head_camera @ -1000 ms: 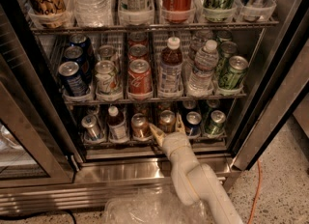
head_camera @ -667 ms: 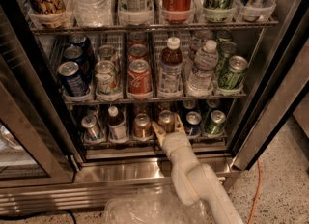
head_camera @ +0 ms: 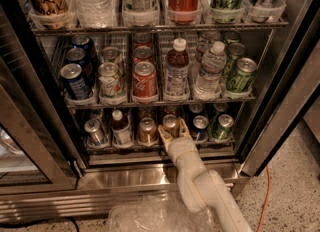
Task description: Pick orange can from bottom shelf of fridge
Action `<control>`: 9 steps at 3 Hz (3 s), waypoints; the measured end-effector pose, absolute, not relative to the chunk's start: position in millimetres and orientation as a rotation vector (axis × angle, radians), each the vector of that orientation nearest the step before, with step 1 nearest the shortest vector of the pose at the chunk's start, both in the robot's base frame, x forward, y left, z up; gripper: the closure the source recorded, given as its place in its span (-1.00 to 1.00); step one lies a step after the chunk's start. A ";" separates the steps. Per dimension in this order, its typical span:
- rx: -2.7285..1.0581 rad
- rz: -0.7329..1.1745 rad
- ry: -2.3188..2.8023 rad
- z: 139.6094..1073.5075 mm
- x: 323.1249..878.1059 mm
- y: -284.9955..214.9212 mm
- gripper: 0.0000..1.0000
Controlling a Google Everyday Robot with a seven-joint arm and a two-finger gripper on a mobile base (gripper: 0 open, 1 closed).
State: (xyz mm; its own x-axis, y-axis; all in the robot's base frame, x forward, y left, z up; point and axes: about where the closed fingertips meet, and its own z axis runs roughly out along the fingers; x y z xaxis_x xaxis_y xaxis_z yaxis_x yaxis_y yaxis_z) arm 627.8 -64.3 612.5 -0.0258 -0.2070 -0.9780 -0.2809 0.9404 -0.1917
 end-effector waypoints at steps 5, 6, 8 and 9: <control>-0.414 0.041 1.551 638.2 604.2 -58.8 1.00; -0.414 0.041 1.551 638.3 604.1 -58.6 1.00; -0.480 0.037 1.543 647.7 580.6 -50.6 1.00; -0.501 0.036 1.545 647.7 578.2 -48.1 1.00</control>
Offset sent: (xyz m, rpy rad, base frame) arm 0.0000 0.0000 0.0000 0.0000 0.0000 0.0000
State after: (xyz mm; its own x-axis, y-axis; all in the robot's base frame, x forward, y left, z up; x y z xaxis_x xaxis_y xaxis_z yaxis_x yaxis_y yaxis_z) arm 578.2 -48.1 647.7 0.0461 -0.2867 -0.9569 -0.3310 0.8994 -0.2854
